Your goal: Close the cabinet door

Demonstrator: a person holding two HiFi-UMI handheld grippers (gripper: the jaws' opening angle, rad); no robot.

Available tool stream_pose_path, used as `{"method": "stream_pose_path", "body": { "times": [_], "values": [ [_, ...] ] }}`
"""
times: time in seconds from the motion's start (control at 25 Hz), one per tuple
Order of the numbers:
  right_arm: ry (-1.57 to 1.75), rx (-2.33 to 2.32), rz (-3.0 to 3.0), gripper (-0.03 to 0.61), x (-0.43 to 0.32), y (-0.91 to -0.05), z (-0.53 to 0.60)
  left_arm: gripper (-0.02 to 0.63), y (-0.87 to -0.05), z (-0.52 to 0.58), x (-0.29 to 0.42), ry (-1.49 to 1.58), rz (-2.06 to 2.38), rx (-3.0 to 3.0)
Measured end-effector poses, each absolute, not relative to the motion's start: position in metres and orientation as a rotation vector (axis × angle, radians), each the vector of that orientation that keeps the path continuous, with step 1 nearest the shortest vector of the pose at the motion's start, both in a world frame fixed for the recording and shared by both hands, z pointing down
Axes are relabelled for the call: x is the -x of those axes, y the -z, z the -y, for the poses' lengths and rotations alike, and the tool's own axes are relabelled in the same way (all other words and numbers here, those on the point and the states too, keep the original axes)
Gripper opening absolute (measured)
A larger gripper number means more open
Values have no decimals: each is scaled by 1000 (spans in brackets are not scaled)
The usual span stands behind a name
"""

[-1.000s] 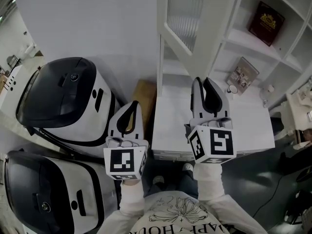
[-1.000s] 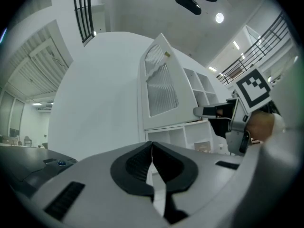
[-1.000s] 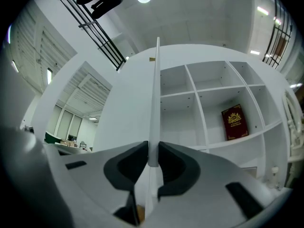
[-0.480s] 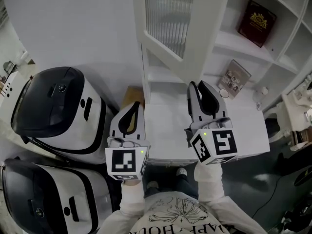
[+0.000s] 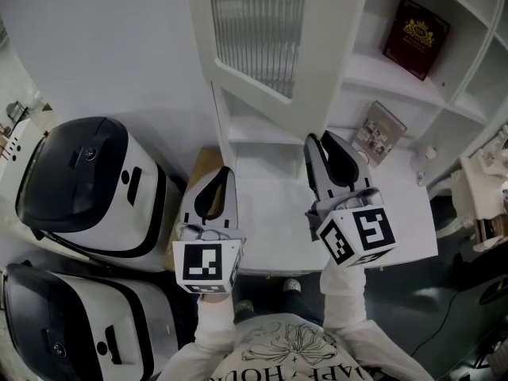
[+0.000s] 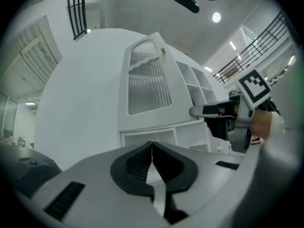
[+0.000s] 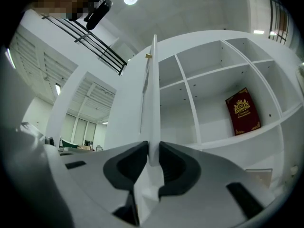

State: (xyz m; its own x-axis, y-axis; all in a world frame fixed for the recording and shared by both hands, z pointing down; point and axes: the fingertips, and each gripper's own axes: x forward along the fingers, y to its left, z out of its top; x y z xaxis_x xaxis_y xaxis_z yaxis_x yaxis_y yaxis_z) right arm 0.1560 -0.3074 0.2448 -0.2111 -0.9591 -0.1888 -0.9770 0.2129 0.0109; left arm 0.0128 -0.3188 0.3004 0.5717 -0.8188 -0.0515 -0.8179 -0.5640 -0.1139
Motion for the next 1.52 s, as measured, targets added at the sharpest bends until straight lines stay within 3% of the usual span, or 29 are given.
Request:
{"method": "stream_pose_path", "body": {
  "times": [0.6, 1.52],
  "values": [
    [-159, 1696, -2469, 75, -198, -246, 338, 5, -299, 345, -86, 34, -1404, 2654],
    [-140, 1464, -2592, 77, -236, -246, 376, 5, -305, 369, -132, 91, -1557, 2562]
  ]
}}
